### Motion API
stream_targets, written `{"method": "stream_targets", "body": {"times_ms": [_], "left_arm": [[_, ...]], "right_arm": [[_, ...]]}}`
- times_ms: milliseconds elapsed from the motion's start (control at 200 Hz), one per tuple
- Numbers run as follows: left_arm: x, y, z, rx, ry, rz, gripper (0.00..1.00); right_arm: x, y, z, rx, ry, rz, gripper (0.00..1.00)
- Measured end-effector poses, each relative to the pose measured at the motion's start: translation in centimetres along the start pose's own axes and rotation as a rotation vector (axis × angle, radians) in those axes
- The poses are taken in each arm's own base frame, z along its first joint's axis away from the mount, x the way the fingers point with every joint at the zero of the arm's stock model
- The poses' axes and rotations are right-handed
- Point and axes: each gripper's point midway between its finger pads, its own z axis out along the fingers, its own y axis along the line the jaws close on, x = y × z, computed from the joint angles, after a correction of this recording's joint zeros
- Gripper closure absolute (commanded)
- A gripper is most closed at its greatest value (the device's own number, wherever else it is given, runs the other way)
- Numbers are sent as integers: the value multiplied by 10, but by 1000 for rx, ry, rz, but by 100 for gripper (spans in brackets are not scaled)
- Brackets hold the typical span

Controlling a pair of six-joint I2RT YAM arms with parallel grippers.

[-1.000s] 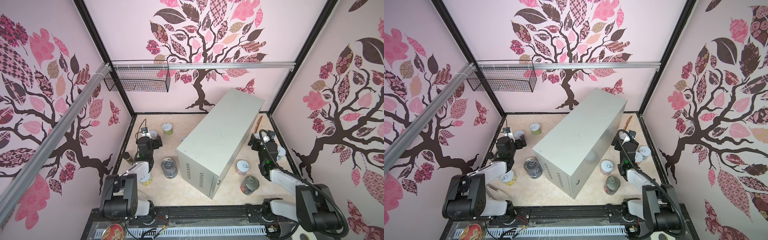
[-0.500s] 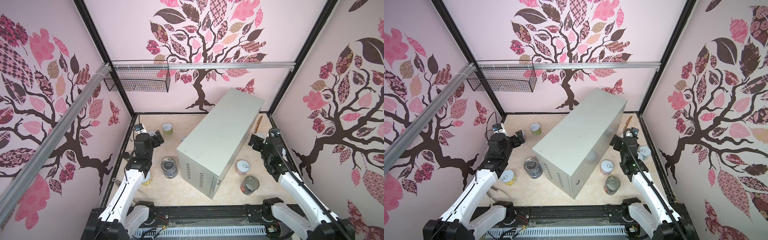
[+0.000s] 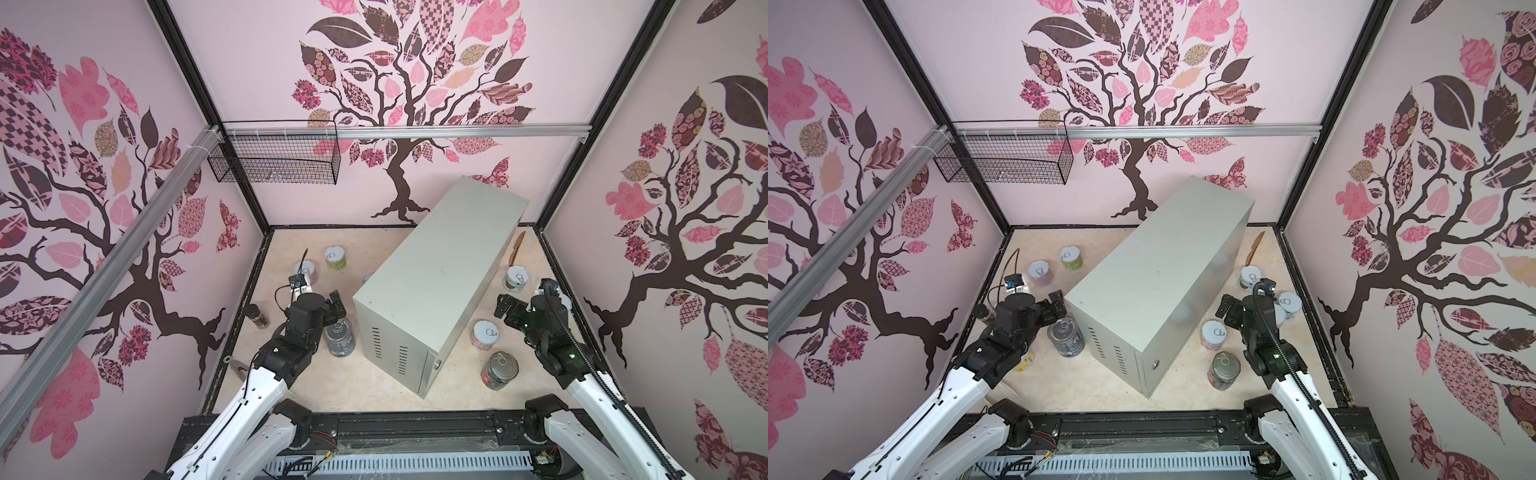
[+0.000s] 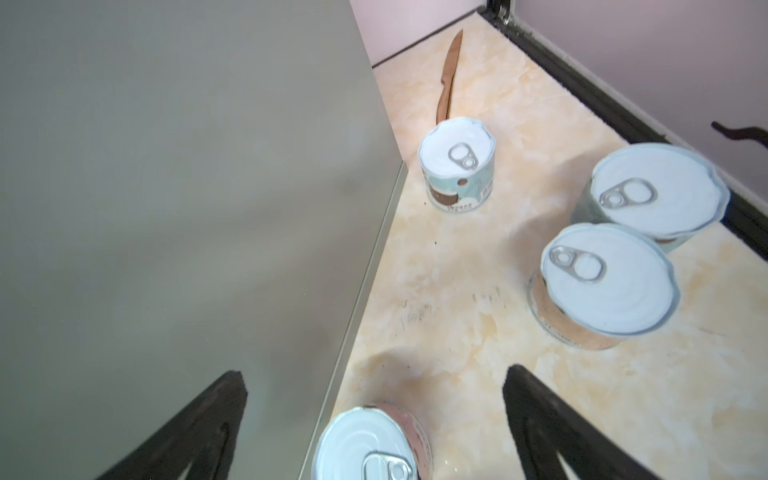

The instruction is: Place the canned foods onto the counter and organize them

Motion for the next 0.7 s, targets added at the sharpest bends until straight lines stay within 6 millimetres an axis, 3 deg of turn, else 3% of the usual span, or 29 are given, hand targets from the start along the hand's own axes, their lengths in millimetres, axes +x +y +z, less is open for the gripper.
{"method": "stream_targets", "body": {"times_ms": [120,300,410,545,700], "left_arm": [[6,-9,-9,28,-13,26,2],[11,-1,-17,28,-26,-14,2],[17,2,-18,23,-16,-31,2],[21,6,-23,44,-21,-66,2],[31,2,-27,108,-14,-96,2]], "right_arm": [[21,0,-3,10,61,-19,1],[60,25,-15,-32,152,-112,0],[79,18,-12,23,221,-111,0],[81,6,-16,80,238,-91,0],[78,7,-21,107,271,-65,0]]}}
